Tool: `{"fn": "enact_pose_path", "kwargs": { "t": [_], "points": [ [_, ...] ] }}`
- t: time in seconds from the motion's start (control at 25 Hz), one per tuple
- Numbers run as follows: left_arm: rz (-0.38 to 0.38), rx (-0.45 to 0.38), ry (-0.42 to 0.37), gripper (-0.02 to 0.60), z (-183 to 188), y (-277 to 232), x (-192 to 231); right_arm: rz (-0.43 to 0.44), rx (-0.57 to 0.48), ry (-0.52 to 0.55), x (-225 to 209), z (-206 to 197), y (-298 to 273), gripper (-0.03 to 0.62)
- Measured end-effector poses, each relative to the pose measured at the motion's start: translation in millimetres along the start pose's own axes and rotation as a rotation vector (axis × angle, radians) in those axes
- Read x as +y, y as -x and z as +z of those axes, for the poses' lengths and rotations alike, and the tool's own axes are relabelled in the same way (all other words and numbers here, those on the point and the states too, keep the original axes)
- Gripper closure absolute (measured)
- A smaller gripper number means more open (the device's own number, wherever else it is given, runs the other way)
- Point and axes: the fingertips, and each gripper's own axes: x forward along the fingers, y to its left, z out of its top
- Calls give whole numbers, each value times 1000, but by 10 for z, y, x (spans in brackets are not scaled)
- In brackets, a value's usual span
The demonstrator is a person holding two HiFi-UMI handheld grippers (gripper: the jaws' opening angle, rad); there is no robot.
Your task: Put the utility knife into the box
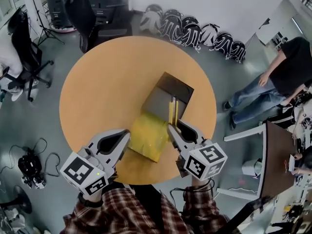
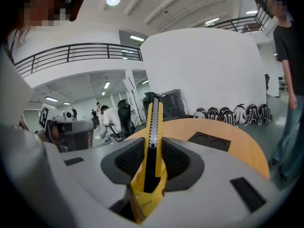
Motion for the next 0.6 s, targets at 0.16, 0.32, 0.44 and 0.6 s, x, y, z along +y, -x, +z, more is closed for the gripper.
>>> {"fn": "enact_pose_path", "kwargs": {
  "t": [0.16, 0.32, 0.44, 0.6],
  "points": [
    [-97, 38, 23, 571, -53, -174, 155, -71, 94, 9, -150, -214, -191, 470],
    [-198, 82, 30, 571, -89, -294, 312, -135, 190, -7, -257, -493, -410, 470],
    [-275, 117, 36, 571, -127, -330, 406, -173, 277, -25, -294, -752, -583, 470],
    [-366, 162, 40, 571, -182, -319, 522, -220, 394, -50, -332, -1136, -796, 470]
  ]
}}
